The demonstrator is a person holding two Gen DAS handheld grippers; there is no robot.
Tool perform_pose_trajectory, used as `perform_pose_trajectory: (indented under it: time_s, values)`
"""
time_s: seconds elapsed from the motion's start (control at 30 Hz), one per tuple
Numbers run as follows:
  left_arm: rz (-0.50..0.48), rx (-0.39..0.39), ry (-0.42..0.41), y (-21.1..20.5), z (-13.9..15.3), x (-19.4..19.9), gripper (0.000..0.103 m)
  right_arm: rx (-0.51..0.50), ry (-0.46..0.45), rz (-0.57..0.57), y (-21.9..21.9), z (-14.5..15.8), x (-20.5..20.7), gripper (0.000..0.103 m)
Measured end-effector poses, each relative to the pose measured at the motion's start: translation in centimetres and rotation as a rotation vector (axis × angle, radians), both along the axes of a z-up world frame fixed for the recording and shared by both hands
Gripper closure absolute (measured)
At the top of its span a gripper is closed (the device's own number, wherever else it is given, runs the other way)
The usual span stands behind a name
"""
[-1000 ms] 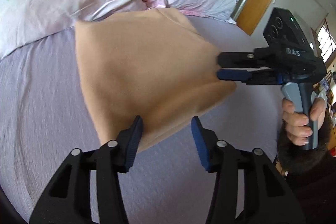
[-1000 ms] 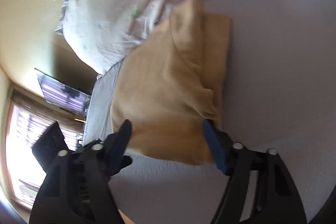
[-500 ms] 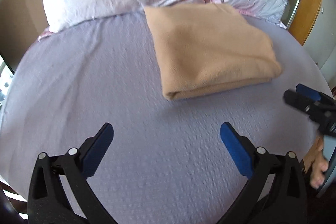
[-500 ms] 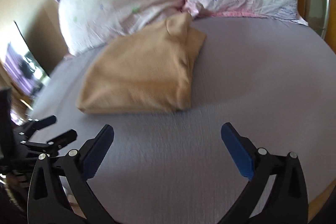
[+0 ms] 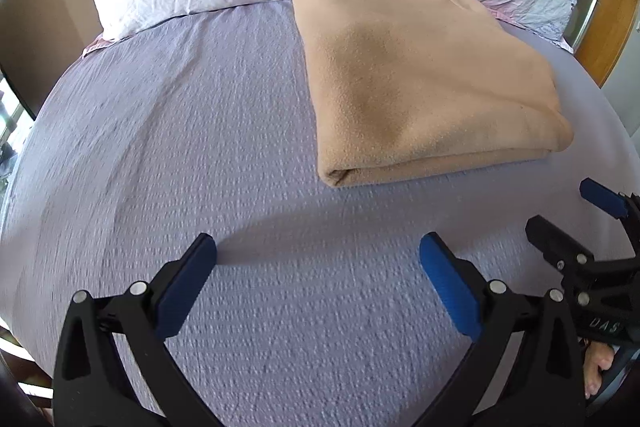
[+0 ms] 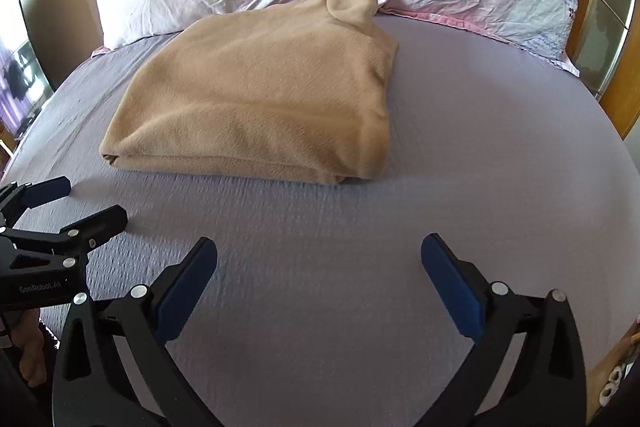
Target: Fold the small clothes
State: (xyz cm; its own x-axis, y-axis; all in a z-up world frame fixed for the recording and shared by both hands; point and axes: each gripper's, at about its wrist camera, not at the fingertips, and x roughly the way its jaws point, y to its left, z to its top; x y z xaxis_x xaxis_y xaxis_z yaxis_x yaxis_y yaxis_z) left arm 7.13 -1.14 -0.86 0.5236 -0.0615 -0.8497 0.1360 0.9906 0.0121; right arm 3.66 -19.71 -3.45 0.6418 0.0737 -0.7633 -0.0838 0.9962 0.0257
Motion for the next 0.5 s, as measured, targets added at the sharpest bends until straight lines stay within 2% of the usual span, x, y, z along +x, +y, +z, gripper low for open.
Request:
perform_pose_trajectory:
  time_s: [0.5]
  values:
    - [0.013, 0.000, 0.005, 0.00, -0.03, -0.03, 0.002, -0.010, 0.009, -0.022, 0.07, -0.15, -0.06, 0.001]
